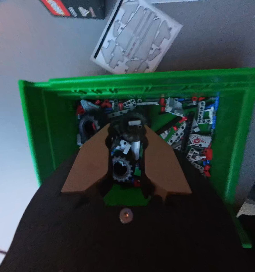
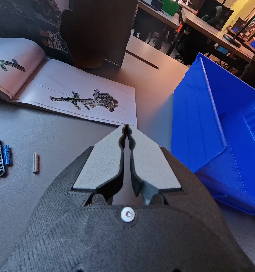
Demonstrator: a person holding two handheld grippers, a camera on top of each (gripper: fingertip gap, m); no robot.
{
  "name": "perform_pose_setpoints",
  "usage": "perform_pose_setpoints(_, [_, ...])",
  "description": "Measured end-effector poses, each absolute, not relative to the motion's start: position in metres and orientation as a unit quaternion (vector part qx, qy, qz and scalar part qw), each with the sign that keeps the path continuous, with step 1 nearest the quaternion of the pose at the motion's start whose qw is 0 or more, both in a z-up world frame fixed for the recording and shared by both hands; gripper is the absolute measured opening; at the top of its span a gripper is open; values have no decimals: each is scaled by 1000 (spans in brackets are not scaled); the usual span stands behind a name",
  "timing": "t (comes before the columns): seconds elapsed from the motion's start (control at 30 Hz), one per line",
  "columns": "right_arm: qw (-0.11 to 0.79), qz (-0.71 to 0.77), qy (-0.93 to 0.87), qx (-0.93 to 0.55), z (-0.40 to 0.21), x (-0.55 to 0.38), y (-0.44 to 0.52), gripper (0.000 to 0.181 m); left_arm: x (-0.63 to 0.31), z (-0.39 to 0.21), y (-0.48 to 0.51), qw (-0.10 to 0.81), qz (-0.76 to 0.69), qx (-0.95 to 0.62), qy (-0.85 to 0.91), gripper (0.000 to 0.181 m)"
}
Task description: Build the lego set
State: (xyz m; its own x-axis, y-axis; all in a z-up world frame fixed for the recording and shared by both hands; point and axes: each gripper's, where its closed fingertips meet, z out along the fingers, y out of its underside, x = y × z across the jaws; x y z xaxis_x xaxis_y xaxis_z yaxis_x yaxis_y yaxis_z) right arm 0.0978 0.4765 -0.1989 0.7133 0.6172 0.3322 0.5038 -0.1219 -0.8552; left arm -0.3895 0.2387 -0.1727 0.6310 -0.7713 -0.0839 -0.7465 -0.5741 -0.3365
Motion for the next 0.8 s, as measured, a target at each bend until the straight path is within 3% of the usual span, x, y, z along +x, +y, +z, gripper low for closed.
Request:
perform_pose_setpoints(0.03, [547,52,-375,-747,-199,98,476,0,-381,-173,235,176,-50,-872,454,43])
perform_pose_setpoints(0.4, [541,49,-382,-747,-201,96,477,0,-332,-225,199,82,-93,-802,584,45])
perform_pose_setpoints(0.43, [541,49,-383,-748,-201,96,477,0,-349,-237,207,66,-39,-813,577,41])
perform_pose_setpoints(0.47, [540,49,-383,-748,-201,96,477,0,-359,-235,229,109,24,-818,564,0])
perform_pose_setpoints(0.6, [538,48,-387,-748,-202,95,477,0,-376,-233,225,74,27,-838,540,13])
perform_pose_setpoints(0.8, [536,45,-392,-747,-204,94,477,0,-330,-209,206,115,-98,-804,575,32])
